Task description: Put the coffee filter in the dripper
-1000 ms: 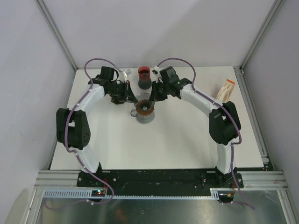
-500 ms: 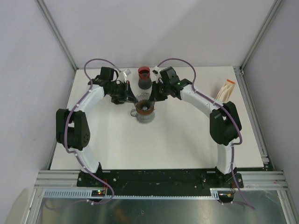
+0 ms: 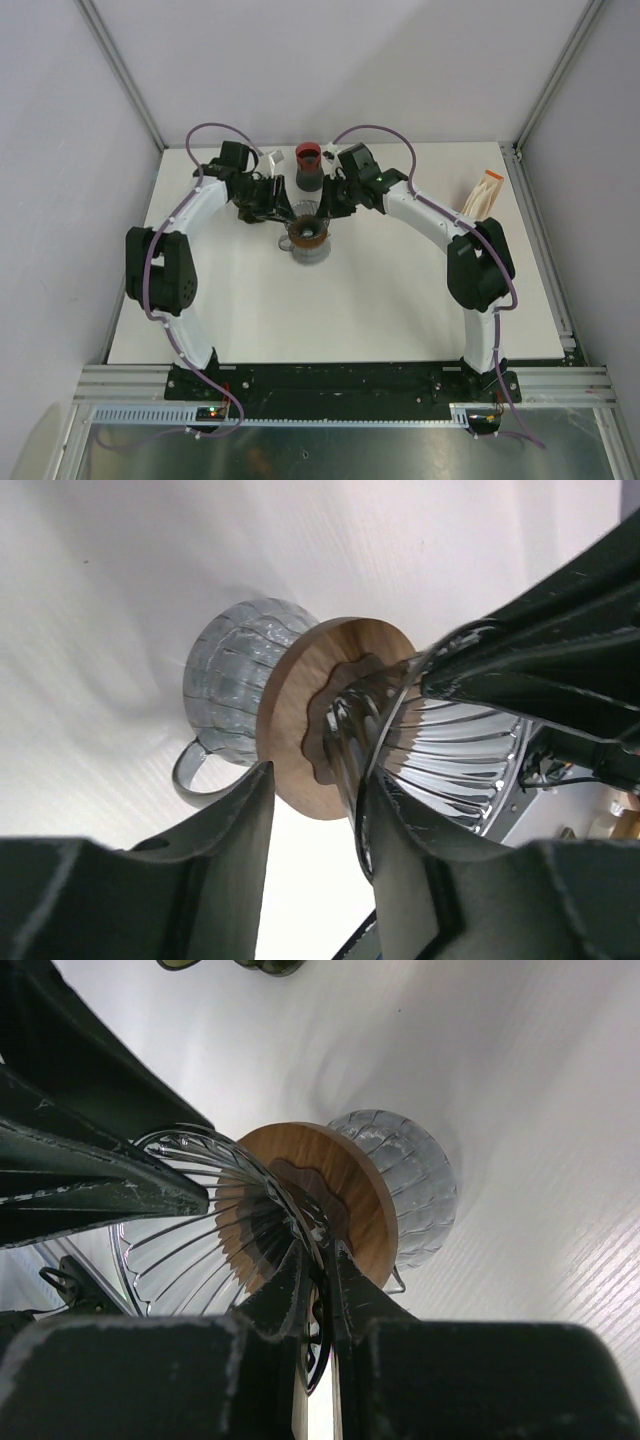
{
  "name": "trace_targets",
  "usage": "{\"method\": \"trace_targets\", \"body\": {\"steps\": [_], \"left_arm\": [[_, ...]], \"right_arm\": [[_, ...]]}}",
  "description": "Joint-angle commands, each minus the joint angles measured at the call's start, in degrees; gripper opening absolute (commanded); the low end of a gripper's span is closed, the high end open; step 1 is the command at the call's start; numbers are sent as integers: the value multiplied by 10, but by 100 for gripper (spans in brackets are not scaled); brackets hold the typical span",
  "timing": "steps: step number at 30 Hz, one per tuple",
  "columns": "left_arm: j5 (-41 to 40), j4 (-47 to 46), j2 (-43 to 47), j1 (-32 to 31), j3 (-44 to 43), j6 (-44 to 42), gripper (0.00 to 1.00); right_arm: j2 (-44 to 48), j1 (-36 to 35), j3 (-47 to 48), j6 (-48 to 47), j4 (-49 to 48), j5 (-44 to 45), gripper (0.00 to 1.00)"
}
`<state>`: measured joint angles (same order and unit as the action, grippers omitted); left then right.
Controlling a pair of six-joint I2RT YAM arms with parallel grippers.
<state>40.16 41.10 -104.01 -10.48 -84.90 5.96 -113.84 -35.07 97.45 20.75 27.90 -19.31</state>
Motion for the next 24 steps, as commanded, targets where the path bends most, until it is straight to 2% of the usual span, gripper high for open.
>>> {"method": "trace_targets", "body": {"steps": [1, 4, 13, 20, 24], "left_arm": [[-31, 12, -3, 0, -41, -28, 48], [-33, 12, 2, 0, -56, -31, 51], [-31, 12, 3, 0, -71, -35, 53], [-39, 13, 9, 0, -73, -38, 53], [-38, 14, 14, 0, -78, -44, 54]], "right_arm": [[-26, -10, 12, -34, 52, 23, 0], [-24, -8, 19, -37, 58, 23, 0], [-21, -5, 45, -40, 70, 27, 3], [-37, -5, 68, -41, 76, 15, 24], [-40, -5, 81, -42, 79, 10, 32]]}}
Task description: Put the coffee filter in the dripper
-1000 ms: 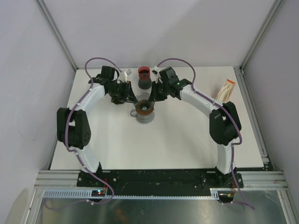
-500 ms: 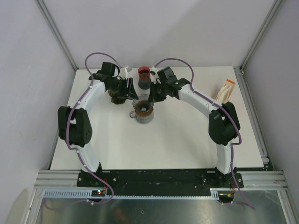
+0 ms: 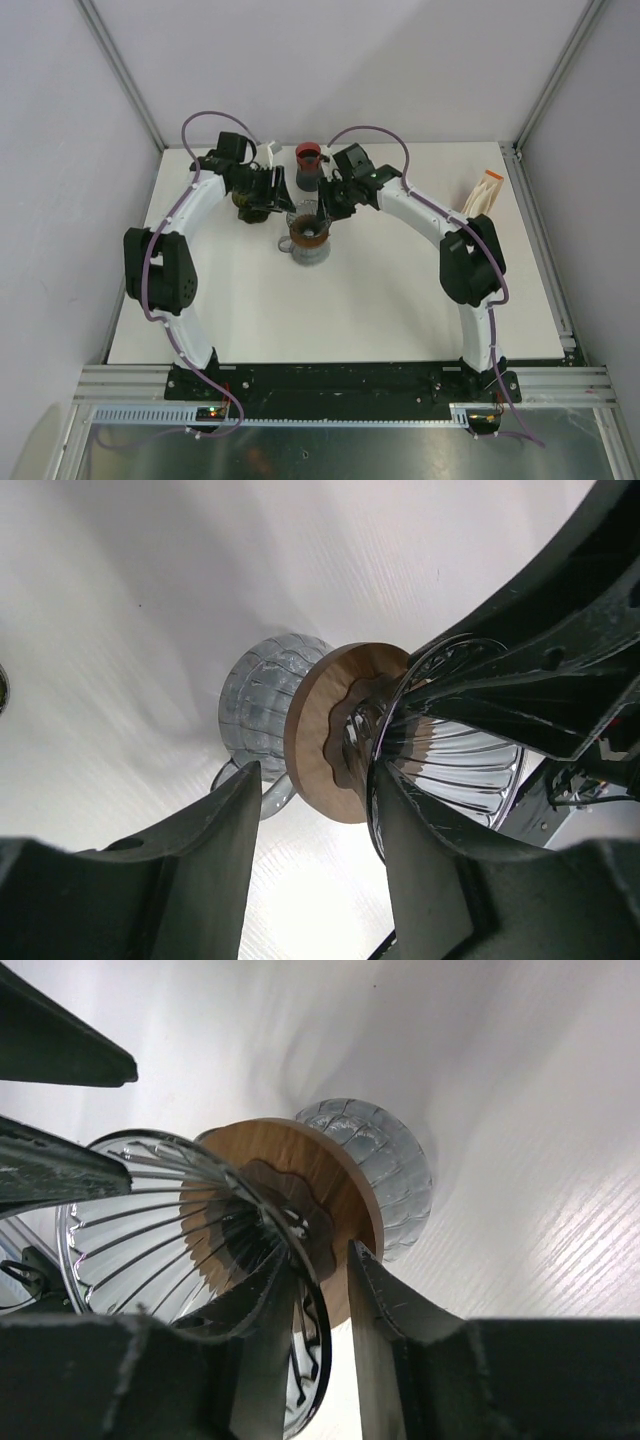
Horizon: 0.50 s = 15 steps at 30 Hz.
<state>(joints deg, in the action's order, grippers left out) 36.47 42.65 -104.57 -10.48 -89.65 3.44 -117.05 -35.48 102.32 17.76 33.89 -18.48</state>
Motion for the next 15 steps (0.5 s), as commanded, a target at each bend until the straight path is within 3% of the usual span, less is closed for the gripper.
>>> {"method": "trace_targets", "body": {"steps": [1, 15], "left_arm": [[-2, -1, 20, 0, -30, -20, 54], [-1, 6, 28, 0, -42, -29, 56]], "right_arm": [[-8, -1, 35, -13, 21, 1, 33], [-2, -5, 83, -27, 36, 12, 49]]}}
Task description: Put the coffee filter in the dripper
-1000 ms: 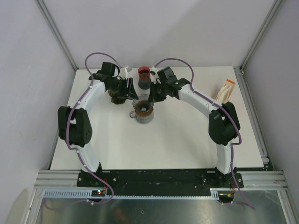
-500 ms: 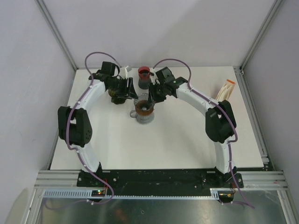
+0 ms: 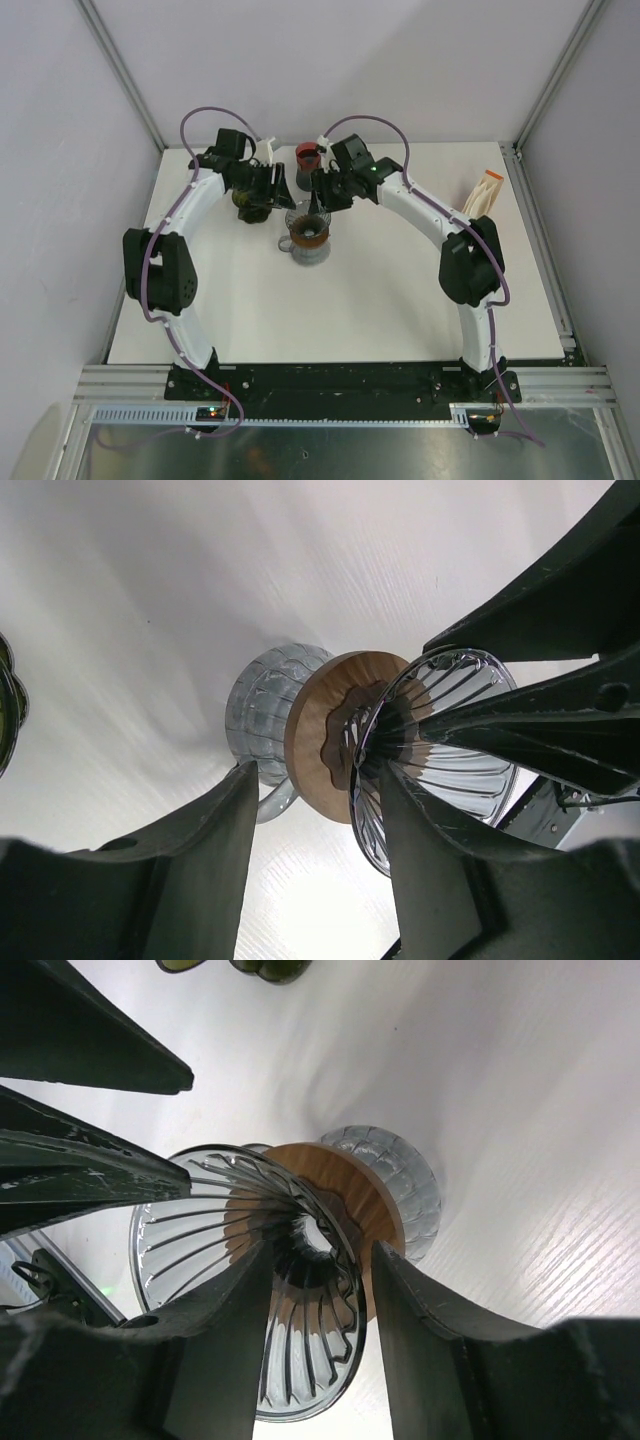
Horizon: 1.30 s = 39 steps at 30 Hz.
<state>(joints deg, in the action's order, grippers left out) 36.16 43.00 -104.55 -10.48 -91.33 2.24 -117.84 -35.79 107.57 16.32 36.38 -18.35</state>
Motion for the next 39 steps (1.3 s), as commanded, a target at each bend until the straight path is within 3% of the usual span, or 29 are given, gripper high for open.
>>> {"method": "trace_targets", "body": {"steps": [1, 10, 17, 21, 27, 31, 39], "left_arm": [[1, 2, 28, 0, -27, -18, 56], [-36, 3, 51, 0, -42, -39, 69], [-83, 4, 85, 0, -43, -73, 79], [-109, 3, 110, 0, -38, -98, 79], [-109, -30, 138, 1, 10, -117, 79], [-110, -64, 153, 3, 60, -116, 79], [-112, -96, 177, 4, 107, -125, 79]], "right_arm": [[7, -2, 32, -13, 13, 13, 50], [59, 0, 51, -49, 24, 51, 59], [181, 16, 8, -87, -8, 103, 61], [285, 64, -83, -89, -52, 188, 53], [392, 214, -264, -49, -131, 281, 42], [380, 294, -311, -41, -128, 288, 37], [322, 311, -378, -51, -161, 350, 28]]}}
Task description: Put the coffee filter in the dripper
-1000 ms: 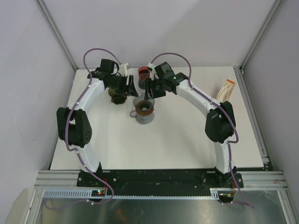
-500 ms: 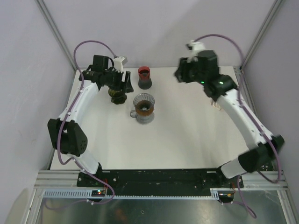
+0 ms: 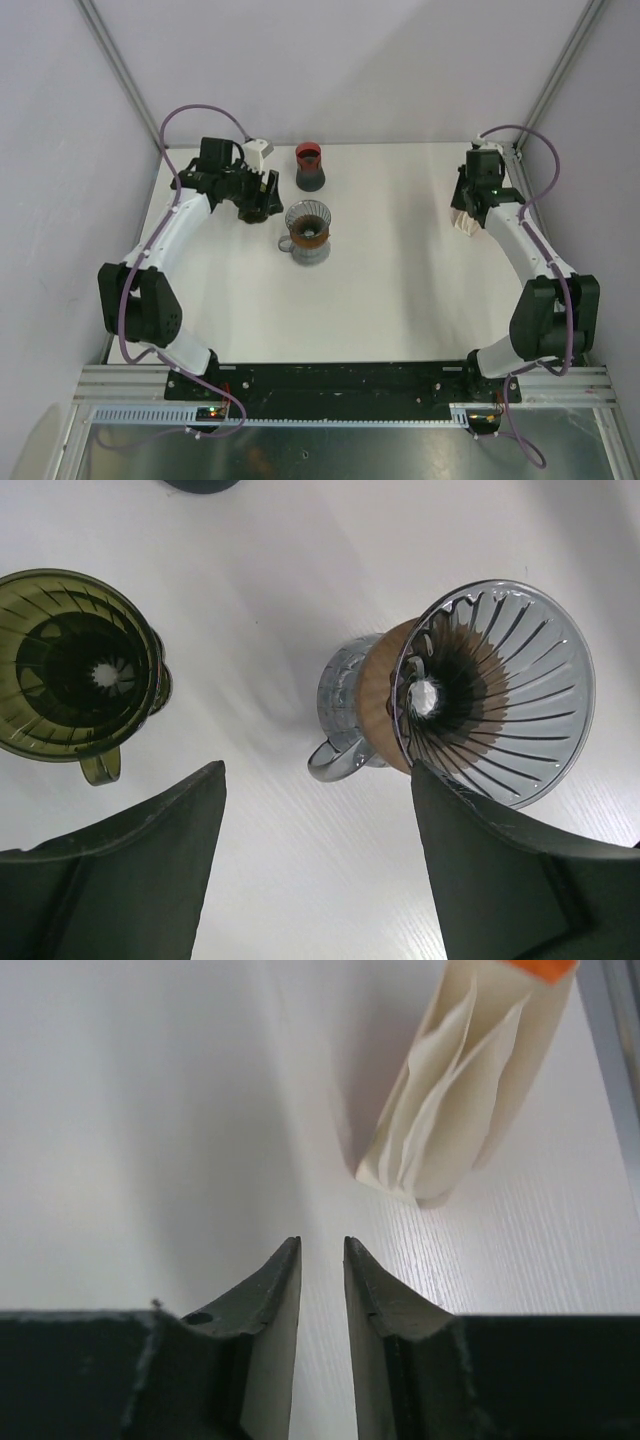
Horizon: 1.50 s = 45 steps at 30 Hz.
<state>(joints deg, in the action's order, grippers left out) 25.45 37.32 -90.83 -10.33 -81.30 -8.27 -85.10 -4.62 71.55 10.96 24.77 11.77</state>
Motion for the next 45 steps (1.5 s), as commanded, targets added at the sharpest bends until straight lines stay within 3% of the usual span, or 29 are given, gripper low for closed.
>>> {"method": "trace_targets", "body": {"steps": [1, 10, 18, 45], "left_arm": [[-4, -40, 40, 3, 9, -20, 79], [7, -45, 43, 3, 18, -23, 79], [8, -45, 40, 3, 20, -25, 79], [11, -46, 35, 3, 21, -31, 79]], "right_arm": [[-11, 1, -27, 4, -53, 57, 26], [-60, 15, -68, 7, -110, 91, 23], [-92, 18, -81, -9, -133, 70, 21], [-170, 23, -84, -93, -199, 87, 16]]}}
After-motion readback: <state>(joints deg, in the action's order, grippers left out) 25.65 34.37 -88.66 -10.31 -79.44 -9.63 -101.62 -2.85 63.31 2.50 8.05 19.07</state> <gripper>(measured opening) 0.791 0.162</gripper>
